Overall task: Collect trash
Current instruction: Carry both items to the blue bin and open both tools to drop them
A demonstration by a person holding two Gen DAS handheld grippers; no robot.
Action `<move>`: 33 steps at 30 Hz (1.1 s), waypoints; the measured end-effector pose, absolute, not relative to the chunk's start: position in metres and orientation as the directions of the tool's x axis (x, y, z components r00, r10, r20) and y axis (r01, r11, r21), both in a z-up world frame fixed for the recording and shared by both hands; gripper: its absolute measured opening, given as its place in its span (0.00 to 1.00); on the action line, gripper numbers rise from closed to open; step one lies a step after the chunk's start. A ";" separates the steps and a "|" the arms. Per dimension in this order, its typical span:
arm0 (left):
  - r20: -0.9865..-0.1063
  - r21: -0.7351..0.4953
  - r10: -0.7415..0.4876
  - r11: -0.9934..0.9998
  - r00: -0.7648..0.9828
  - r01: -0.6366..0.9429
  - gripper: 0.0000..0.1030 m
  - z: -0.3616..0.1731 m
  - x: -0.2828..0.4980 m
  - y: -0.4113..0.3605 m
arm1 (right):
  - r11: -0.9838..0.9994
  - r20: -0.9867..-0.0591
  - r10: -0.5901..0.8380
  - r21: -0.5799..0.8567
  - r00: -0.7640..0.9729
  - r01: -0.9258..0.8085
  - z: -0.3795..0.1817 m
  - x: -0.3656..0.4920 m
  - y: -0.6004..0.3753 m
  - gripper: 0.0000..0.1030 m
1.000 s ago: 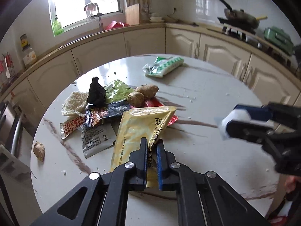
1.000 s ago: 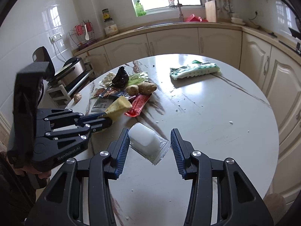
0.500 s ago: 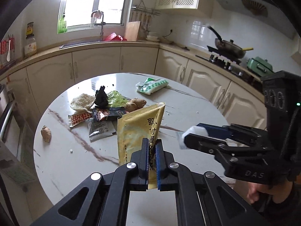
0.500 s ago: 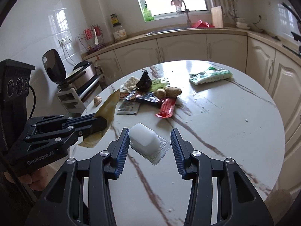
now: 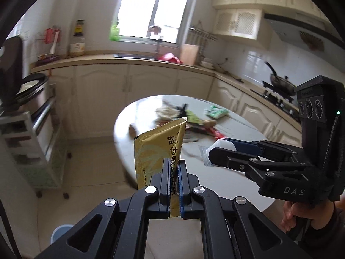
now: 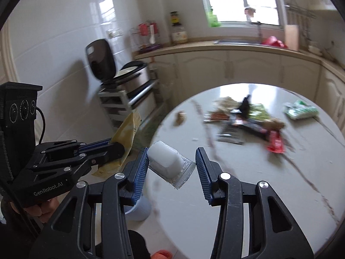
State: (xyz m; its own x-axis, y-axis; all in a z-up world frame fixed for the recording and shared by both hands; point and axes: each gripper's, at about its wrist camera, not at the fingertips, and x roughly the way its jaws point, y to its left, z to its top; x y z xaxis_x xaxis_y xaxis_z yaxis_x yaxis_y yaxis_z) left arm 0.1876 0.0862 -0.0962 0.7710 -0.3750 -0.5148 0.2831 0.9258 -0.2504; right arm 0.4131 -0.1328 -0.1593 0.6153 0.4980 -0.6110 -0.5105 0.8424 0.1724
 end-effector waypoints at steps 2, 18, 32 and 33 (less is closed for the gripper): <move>-0.521 -0.255 -0.343 0.937 0.782 0.241 0.02 -0.103 0.175 0.118 | 0.810 -0.620 0.531 0.172 0.578 -0.560 -0.165 0.414 -0.095 0.41; -0.700 -0.332 -0.136 0.931 0.701 -0.151 0.02 -0.225 0.130 0.340 | 0.630 -0.779 0.574 0.222 0.253 -0.745 -0.304 0.436 0.147 0.41; -0.787 -0.203 0.092 0.896 0.610 -0.396 0.45 -0.230 0.119 0.401 | 0.609 -0.831 0.540 0.275 0.135 -0.744 -0.381 0.454 0.215 0.48; -0.788 -0.197 0.102 0.892 0.607 -0.406 0.45 -0.228 0.118 0.400 | 0.621 -0.836 0.528 0.262 0.147 -0.739 -0.381 0.454 0.216 0.52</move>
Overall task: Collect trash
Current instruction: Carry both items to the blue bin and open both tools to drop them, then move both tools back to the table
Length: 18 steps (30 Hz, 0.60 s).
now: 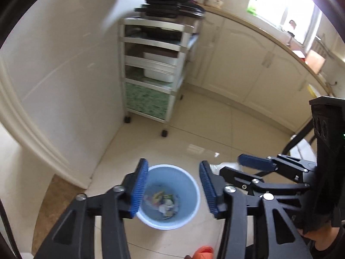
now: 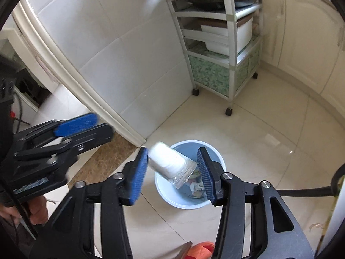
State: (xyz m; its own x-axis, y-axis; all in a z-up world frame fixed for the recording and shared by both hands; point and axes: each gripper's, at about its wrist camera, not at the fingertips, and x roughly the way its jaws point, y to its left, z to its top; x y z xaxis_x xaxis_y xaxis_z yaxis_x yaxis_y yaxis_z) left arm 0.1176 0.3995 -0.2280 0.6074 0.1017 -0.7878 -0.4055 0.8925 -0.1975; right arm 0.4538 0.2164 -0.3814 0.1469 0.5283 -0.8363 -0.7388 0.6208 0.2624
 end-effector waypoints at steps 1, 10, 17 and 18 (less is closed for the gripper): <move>-0.789 -0.191 0.112 0.889 0.604 -0.415 0.45 -0.225 0.115 0.397 | 0.631 -0.841 0.518 0.252 0.157 -0.733 -0.380 0.453 0.217 0.62; -0.731 -0.195 0.133 0.899 0.669 -0.392 0.63 -0.183 0.092 0.355 | 0.673 -0.780 0.558 0.226 0.283 -0.704 -0.314 0.448 0.166 0.83; -0.611 -0.178 0.128 0.940 0.781 -0.292 0.74 -0.121 0.073 0.292 | 0.736 -0.687 0.563 0.164 0.460 -0.657 -0.226 0.423 0.076 0.97; -0.593 -0.173 0.121 0.946 0.796 -0.273 0.78 -0.119 0.062 0.280 | 0.746 -0.673 0.559 0.153 0.484 -0.649 -0.216 0.419 0.062 0.97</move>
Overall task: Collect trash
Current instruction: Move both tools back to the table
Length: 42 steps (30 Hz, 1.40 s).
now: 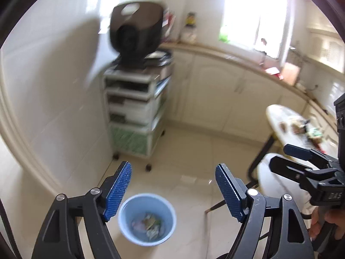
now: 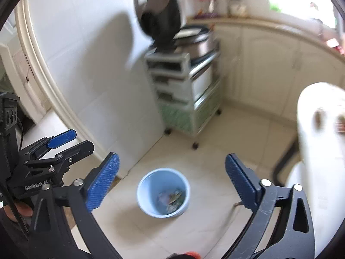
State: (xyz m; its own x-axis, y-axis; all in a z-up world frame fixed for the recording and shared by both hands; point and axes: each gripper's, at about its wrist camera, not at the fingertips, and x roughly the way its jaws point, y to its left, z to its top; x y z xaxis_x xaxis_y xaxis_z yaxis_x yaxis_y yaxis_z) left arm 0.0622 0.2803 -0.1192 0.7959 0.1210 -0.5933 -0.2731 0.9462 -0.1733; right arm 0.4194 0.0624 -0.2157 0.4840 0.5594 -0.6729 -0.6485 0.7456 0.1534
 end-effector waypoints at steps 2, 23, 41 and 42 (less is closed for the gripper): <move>-0.557 -0.163 0.103 0.960 0.824 -0.230 0.83 -0.105 0.056 0.255 | 0.773 -0.646 0.540 0.126 0.541 -0.621 -0.195 0.412 0.032 0.99; -0.495 0.031 -0.135 0.984 0.858 0.173 0.99 -0.062 0.151 0.029 | 0.974 -0.529 0.211 0.042 0.822 -0.223 -0.115 0.402 -0.247 1.00; -0.702 0.000 -0.088 0.992 0.707 0.124 0.65 -0.143 0.418 0.024 | 0.990 -0.657 0.124 0.036 0.744 -0.133 -0.171 0.508 -0.304 1.00; -0.705 0.004 -0.086 0.992 0.704 0.125 0.64 -0.147 0.427 0.023 | 0.990 -0.663 0.125 0.038 0.739 -0.134 -0.174 0.514 -0.304 1.00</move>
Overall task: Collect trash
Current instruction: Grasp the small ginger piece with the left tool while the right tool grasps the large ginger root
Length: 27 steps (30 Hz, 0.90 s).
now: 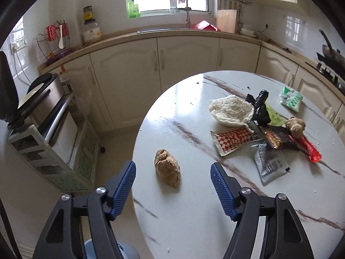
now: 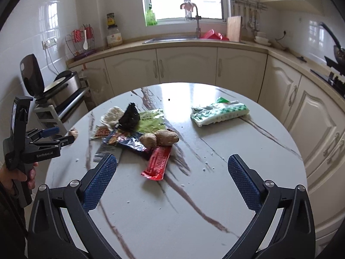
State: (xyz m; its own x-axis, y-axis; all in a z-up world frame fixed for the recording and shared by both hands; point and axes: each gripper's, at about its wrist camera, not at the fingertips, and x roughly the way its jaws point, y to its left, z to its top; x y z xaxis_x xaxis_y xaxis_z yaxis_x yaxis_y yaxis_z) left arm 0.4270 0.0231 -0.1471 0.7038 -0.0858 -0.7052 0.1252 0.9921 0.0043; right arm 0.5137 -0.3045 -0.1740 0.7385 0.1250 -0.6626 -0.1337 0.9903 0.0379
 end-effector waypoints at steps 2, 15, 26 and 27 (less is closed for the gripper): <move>-0.714 0.016 -0.082 0.991 0.695 0.133 0.58 -0.154 0.443 0.020 | 0.991 -0.677 0.121 0.036 0.726 -0.132 -0.181 0.524 -0.305 1.00; -0.710 0.009 -0.127 0.982 0.692 0.189 0.20 -0.174 0.480 0.009 | 0.984 -0.726 0.144 0.031 0.673 -0.177 -0.200 0.578 -0.293 1.00; -0.688 -0.056 -0.213 0.969 0.693 0.243 0.20 -0.166 0.446 0.008 | 0.977 -0.782 0.165 0.047 0.601 -0.207 -0.228 0.613 -0.275 0.75; -0.682 -0.058 -0.217 0.968 0.698 0.245 0.20 -0.164 0.443 0.008 | 0.975 -0.785 0.179 0.062 0.593 -0.212 -0.231 0.613 -0.277 0.71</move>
